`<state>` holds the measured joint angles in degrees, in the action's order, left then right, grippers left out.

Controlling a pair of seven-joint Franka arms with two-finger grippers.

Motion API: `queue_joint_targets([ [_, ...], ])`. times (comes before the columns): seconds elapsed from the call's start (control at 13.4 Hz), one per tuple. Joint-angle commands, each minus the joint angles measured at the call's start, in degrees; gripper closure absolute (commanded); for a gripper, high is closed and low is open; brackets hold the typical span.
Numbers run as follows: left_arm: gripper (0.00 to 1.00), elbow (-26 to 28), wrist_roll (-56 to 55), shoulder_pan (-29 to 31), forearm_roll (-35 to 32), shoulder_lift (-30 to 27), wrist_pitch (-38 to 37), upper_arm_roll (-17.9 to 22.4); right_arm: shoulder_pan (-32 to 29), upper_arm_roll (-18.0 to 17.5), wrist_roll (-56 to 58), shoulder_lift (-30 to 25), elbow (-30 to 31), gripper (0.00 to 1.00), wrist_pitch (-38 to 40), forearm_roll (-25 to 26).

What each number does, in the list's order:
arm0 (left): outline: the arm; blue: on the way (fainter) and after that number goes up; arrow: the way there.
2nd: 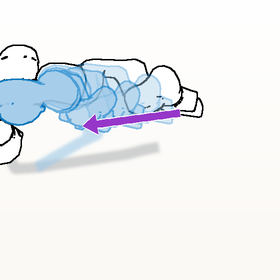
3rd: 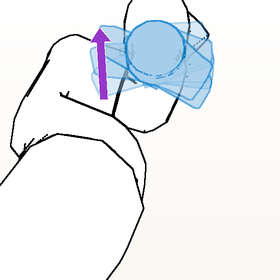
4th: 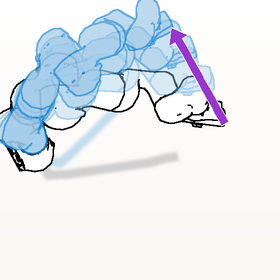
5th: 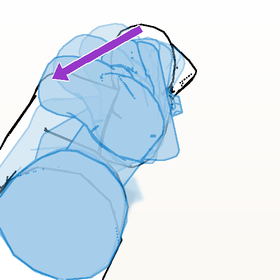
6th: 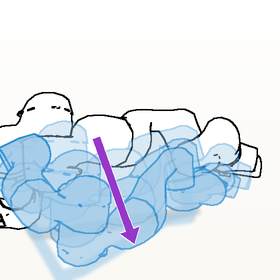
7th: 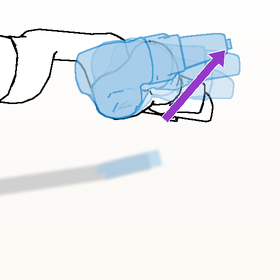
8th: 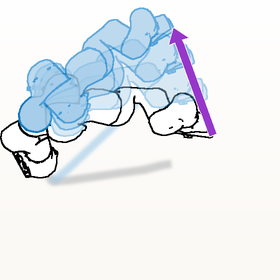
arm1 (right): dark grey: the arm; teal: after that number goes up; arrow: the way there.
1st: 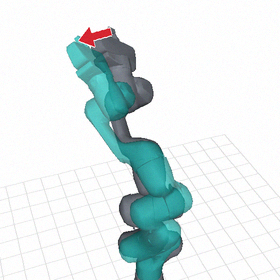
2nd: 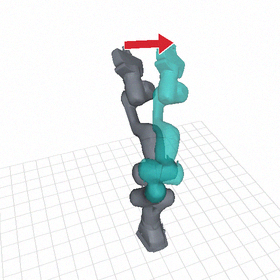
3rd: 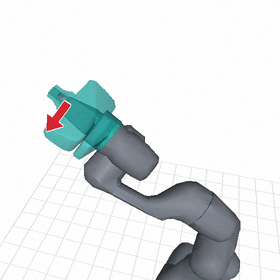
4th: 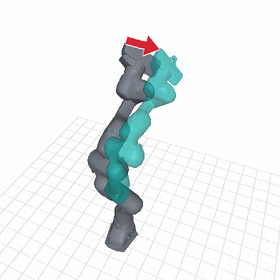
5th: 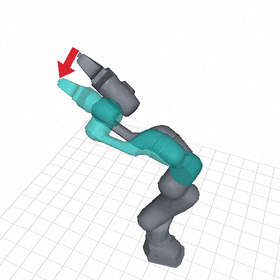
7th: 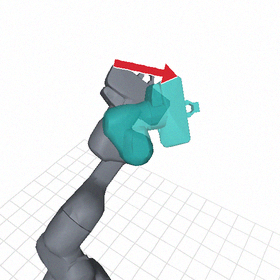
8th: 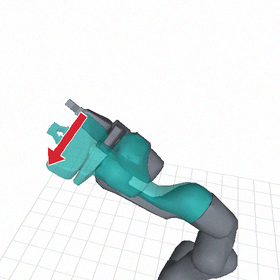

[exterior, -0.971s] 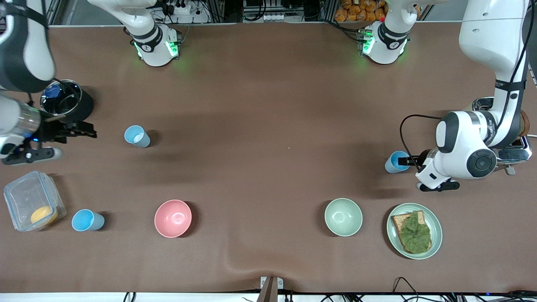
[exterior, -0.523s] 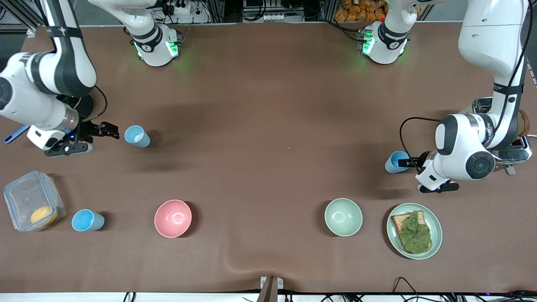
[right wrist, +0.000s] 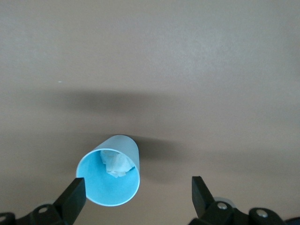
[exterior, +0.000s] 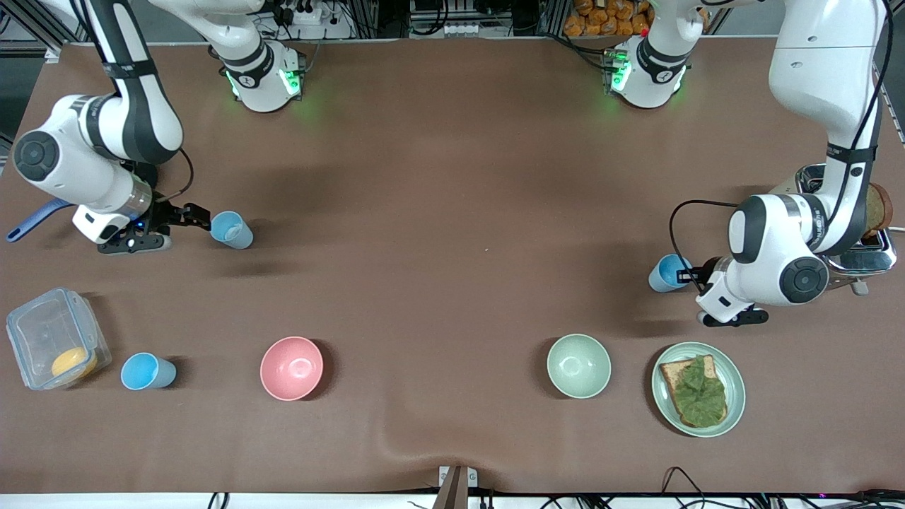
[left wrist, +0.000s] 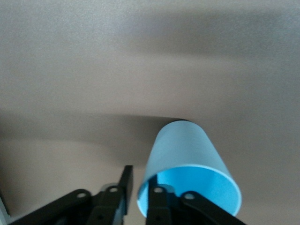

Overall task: Stack blue cups with both arms
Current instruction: 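Grasp the blue cup with the left gripper while the right gripper grasps another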

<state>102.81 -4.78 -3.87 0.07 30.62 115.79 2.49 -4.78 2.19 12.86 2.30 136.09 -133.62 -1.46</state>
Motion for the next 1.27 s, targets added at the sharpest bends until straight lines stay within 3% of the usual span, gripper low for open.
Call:
queue_joint_targets([
  [0.0, 1.0, -0.8, -1.2, -0.4, 0.7, 0.2, 0.2, 0.0, -2.2, -0.9, 1.5, 0.9, 2.8, 0.0, -3.4, 0.6],
  [0.6, 1.0, -2.0, -1.3, -0.4, 0.9, -0.3, -0.1, -0.1, -3.0, -1.0, 2.8, 5.0, 5.6, 0.0, -10.5, 0.4],
  [0.67, 1.0, -2.2, -1.2, -0.2, 0.9, -0.4, -0.3, -0.1, -2.7, -1.0, 2.8, 5.1, 5.6, 0.04, -10.5, 0.4],
  [0.75, 1.0, -2.2, -1.2, -0.1, 0.9, -0.5, -0.4, -0.1, -2.6, -1.0, 2.8, 5.3, 5.5, 0.23, -10.5, 0.4],
  [0.9, 1.0, -2.2, -1.1, -0.1, 0.9, -0.6, -0.5, -0.2, -2.5, -1.0, 2.8, 5.4, 5.5, 0.73, -10.4, 0.4],
  [0.97, 1.0, -2.2, -1.2, -0.1, 0.9, -0.8, -0.5, -0.1, -2.5, -1.1, 2.8, 5.5, 5.4, 0.93, -10.4, 0.3],
  [1.05, 1.0, -2.2, -1.2, -0.2, 0.9, -1.0, -0.5, -0.1, -2.4, -1.1, 2.8, 5.5, 5.5, 1.0, -10.3, 0.3],
  [1.2, 1.0, -2.1, -0.9, 0.1, 1.1, -1.4, -0.7, -0.3, -2.2, -1.1, 2.8, 5.5, 5.4, 1.0, -10.1, 0.1],
])
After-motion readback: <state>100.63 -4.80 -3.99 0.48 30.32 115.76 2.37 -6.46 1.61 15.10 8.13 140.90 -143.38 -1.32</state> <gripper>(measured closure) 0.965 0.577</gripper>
